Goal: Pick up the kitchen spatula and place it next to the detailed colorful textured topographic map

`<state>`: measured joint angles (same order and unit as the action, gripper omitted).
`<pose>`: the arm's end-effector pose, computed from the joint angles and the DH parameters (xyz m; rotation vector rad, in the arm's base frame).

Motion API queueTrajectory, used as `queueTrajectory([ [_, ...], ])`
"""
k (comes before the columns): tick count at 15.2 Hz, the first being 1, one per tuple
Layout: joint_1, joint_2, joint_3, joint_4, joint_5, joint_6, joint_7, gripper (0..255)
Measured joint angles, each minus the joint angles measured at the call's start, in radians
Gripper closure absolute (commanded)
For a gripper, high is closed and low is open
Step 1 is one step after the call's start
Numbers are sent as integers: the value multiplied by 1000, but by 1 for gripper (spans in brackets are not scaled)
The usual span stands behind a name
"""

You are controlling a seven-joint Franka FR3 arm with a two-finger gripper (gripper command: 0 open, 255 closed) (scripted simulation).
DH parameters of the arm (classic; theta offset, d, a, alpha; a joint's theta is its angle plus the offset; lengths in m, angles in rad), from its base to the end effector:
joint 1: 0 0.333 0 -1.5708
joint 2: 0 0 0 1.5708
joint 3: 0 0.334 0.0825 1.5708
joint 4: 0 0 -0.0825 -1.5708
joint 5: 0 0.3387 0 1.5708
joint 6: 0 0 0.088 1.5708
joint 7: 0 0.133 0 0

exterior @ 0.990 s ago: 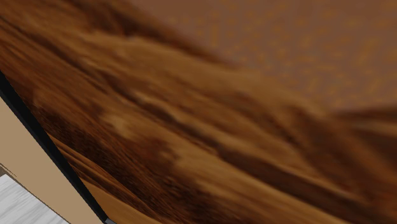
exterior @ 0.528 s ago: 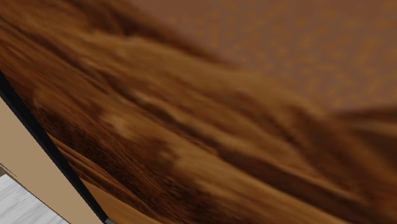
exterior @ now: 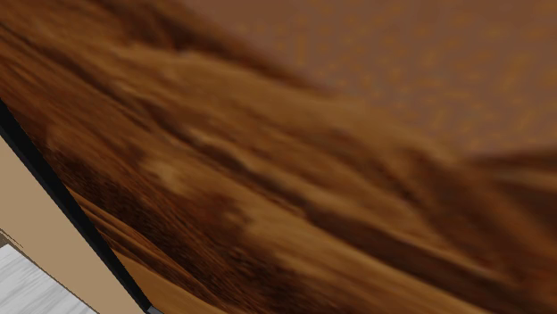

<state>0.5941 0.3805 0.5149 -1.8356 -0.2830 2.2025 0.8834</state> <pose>0.3067 0.5246 0.3665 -3.0789 -0.5507 -0.1021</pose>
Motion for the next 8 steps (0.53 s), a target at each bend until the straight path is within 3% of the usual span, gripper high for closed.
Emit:
queueTrajectory([
  [8, -7, -23, 7, 13, 16, -34, -12, 0],
])
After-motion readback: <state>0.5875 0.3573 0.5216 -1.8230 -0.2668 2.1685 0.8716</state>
